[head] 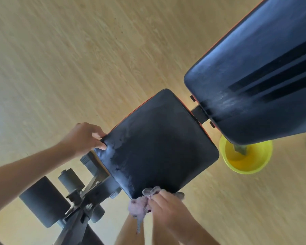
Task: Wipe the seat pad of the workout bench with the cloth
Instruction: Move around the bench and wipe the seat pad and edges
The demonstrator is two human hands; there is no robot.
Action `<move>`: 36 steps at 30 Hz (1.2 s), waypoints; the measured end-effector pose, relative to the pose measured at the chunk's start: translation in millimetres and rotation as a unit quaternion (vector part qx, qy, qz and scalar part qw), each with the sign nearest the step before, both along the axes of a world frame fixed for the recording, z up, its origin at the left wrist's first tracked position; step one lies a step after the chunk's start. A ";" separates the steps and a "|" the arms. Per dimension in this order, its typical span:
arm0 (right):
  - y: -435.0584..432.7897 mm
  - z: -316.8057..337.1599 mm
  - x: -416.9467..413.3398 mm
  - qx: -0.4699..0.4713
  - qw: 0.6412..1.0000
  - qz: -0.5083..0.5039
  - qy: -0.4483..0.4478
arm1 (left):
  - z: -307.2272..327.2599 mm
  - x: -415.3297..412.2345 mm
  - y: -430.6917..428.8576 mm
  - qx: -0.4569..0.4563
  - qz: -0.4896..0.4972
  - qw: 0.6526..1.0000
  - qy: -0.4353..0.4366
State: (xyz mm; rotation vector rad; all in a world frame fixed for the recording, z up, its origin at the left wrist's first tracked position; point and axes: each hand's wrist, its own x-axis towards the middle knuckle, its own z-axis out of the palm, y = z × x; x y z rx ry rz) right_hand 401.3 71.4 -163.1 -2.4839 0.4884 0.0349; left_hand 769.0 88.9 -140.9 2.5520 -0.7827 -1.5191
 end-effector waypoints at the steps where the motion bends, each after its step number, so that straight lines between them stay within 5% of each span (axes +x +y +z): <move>1: -23.0 -1.0 -13.6 -0.001 0.999 -0.038 -0.001 | -0.2 0.0 1.1 -0.003 -0.001 1.000 0.004; 3: -87.1 11.8 -17.9 -0.052 0.983 -0.176 0.018 | -1.3 0.1 4.9 -0.010 0.008 1.000 0.008; 6: -150.5 24.1 14.8 -0.108 0.911 -0.396 0.025 | -1.8 1.4 5.3 -0.016 0.008 1.000 0.014; 8: -132.1 15.7 54.7 -0.118 0.892 -0.435 0.011 | 0.0 2.4 3.3 -0.017 0.011 1.000 0.016; 12: -43.0 5.6 69.9 -0.055 0.991 -0.119 -0.025 | 2.2 3.6 3.7 -0.021 -0.005 1.000 0.019; 16: -56.3 11.9 14.3 -0.130 0.956 0.263 -0.007 | -2.2 4.8 6.5 -0.023 0.012 1.000 0.015; 18: -99.2 12.7 19.5 -0.141 0.974 0.175 -0.005 | -4.6 4.3 8.5 -0.027 0.017 0.999 0.019; 20: -134.2 16.4 49.7 -0.126 0.989 -0.075 -0.009 | -7.1 5.6 10.2 -0.027 0.011 0.999 0.018; 23: -126.6 17.0 118.8 -0.112 0.945 -0.308 -0.019 | -10.8 8.7 10.0 -0.031 -0.012 0.999 0.011; 25: -84.6 10.4 155.6 -0.062 0.956 -0.284 -0.029 | -13.2 10.6 11.1 -0.032 -0.023 0.999 0.005; 28: -6.8 0.6 154.1 -0.017 1.000 -0.001 -0.026 | -16.2 14.2 12.3 -0.035 -0.032 0.999 0.007; 31: -11.0 5.3 113.1 -0.043 0.959 0.275 -0.049 | -10.8 17.0 12.3 -0.035 -0.014 0.999 0.036; 33: -54.3 8.1 110.0 -0.055 0.968 0.235 -0.067 | -10.8 16.4 12.0 -0.034 0.000 0.998 0.047; 36: -106.1 3.7 147.1 -0.090 0.994 -0.014 -0.065 | -11.8 22.3 9.4 -0.018 -0.006 0.997 0.078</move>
